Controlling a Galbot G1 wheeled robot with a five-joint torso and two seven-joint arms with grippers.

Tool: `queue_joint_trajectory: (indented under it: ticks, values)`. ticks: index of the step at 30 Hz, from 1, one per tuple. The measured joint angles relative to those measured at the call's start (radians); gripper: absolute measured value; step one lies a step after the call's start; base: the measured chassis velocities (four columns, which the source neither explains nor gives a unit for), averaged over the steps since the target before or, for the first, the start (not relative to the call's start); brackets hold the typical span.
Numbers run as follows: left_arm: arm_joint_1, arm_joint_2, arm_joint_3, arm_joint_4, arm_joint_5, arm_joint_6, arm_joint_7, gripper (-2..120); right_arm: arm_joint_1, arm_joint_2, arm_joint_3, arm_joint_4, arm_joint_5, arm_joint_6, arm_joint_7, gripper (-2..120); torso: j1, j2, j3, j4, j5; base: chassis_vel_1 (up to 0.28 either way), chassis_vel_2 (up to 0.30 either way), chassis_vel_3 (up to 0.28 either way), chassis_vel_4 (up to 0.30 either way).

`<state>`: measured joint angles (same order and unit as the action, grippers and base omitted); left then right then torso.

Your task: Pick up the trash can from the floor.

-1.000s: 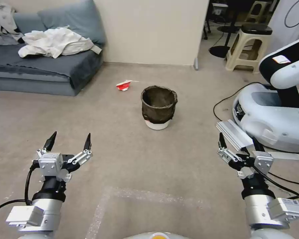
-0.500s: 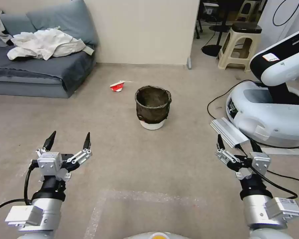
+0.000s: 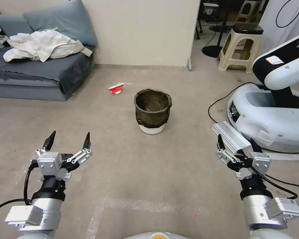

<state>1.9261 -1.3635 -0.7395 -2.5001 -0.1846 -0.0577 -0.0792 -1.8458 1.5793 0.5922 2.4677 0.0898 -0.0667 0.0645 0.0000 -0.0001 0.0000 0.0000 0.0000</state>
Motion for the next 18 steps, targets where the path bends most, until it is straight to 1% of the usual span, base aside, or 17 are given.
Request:
queue_joint_trajectory:
  ticks: [5, 18]
  values:
    - [-0.002, 0.001, 0.0, 0.0, -0.003, -0.001, 0.0, 100, 0.0, 0.001, -0.001, 0.001, -0.001, 0.0, 0.001, 100, 0.0, 0.0, 0.0, -0.0001, 0.0001, -0.051, 0.071, 0.071, -0.082]
    - [-0.003, 0.001, 0.0, 0.0, -0.006, -0.001, -0.001, 100, -0.001, 0.002, -0.002, -0.002, -0.003, -0.001, 0.001, 100, 0.0, 0.0, 0.0, 0.0, 0.0, -0.092, 0.098, 0.097, -0.092]
